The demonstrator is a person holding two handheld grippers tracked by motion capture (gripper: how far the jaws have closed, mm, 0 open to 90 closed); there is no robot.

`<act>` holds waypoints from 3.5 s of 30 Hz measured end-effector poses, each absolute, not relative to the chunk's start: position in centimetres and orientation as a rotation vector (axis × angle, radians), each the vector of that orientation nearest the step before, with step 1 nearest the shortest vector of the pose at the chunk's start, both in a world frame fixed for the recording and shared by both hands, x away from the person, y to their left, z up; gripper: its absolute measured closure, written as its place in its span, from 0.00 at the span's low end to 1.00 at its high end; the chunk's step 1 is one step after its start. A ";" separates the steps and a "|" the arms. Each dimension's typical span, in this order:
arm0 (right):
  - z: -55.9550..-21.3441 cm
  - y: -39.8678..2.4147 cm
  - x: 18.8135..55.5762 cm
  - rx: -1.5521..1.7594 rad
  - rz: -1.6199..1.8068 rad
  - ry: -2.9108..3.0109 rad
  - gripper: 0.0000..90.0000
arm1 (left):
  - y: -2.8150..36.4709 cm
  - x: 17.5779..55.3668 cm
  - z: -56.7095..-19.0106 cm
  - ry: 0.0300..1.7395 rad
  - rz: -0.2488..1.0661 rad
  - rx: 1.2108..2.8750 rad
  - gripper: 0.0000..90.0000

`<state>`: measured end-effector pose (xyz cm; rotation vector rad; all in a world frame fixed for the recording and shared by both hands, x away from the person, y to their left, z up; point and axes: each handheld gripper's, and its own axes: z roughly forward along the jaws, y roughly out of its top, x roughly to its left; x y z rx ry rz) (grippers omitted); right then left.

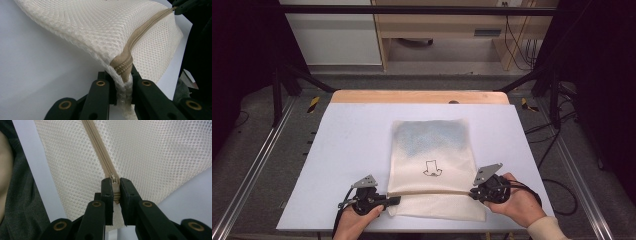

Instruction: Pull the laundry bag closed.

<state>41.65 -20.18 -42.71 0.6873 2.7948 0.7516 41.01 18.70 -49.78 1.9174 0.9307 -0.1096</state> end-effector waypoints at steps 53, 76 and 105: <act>-43.4 -22.2 41.4 0.746 0.752 2.773 0.91 | 18.8 41.0 -49.6 0.931 -0.100 1.916 0.93; -44.2 -22.7 41.1 0.752 0.772 2.754 0.91 | 18.9 41.0 -49.4 0.929 -0.085 1.914 0.93; -44.0 -21.6 41.2 0.797 0.906 2.647 0.41 | 20.4 39.4 -46.9 1.058 0.216 1.878 0.20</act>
